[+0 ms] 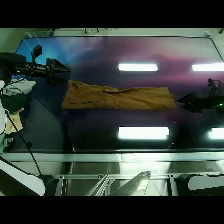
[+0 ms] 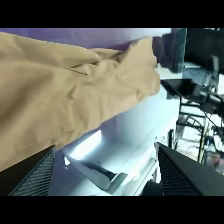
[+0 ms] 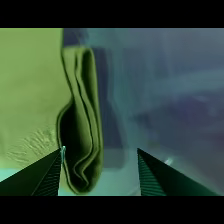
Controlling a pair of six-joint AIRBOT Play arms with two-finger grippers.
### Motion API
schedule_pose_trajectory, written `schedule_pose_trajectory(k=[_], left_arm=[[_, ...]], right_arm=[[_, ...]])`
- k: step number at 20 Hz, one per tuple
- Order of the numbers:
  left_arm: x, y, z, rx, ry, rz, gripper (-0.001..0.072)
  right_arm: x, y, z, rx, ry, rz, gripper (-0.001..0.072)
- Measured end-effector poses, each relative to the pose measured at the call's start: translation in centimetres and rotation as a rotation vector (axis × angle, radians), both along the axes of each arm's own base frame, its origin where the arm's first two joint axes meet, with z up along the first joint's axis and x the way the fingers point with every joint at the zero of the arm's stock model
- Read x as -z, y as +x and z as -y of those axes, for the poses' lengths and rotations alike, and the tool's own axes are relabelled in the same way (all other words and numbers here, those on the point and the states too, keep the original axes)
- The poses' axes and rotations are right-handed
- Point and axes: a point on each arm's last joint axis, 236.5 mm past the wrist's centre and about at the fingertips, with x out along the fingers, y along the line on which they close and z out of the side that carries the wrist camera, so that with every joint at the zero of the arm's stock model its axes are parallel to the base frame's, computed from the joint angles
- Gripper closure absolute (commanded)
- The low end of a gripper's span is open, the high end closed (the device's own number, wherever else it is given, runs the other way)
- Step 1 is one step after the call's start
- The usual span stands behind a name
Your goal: Fold the shirts.
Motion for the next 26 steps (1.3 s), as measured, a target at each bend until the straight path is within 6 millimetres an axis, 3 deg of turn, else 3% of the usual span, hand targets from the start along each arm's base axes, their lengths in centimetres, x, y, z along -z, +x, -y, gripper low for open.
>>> schedule_pose_trajectory(k=[4,6,7,8,9,10,11,14,18,22,26], left_arm=[[-0.6,-0.6,2.3,0.047,0.002,0.01,0.0014],[-0.7,-0.9,3.3,0.068,0.002,0.012,0.0015],[-0.8,-1.1,3.8,0.079,0.002,0.013,0.0021],[-0.8,-1.2,4.3,0.087,0.003,0.014,0.0223],[-0.8,-1.3,4.8,0.095,0.003,0.013,0.0524],[-0.8,-1.4,5.4,0.104,0.005,0.016,0.0666],[-0.7,-1.5,6.1,0.117,0.007,0.021,0.0704],[0.5,-1.8,8.4,0.155,0.057,0.035,0.0692],[5.3,-3.1,12.6,0.22,0.179,-0.026,0.0692],[10.2,-4.9,17.9,0.275,0.243,-0.08,0.0693],[13.0,-6.6,22.0,0.322,0.271,-0.117,0.0693]], right_arm=[[1.2,0.7,-4.2,-0.027,0.107,-0.042,0.0191],[1.6,1.1,-5.7,-0.041,0.136,-0.049,0.0463],[1.8,1.2,-6.3,-0.047,0.146,-0.052,0.0564],[1.8,1.3,-6.6,-0.058,0.148,-0.054,0.0662],[1.7,1.4,-6.9,-0.068,0.152,-0.052,0.0692],[1.4,1.5,-7.1,-0.077,0.159,-0.048,0.0692],[0.8,1.7,-7.4,-0.085,0.171,-0.041,0.0692],[-1.3,2.4,-7.8,-0.115,0.193,0.0,0.0693],[-4.4,2.6,-8.0,-0.159,0.221,0.046,0.0693],[-6.2,2.1,-6.9,-0.168,0.24,0.065,0.0693],[-7.4,1.2,-5.3,-0.157,0.28,0.065,0.0693]])
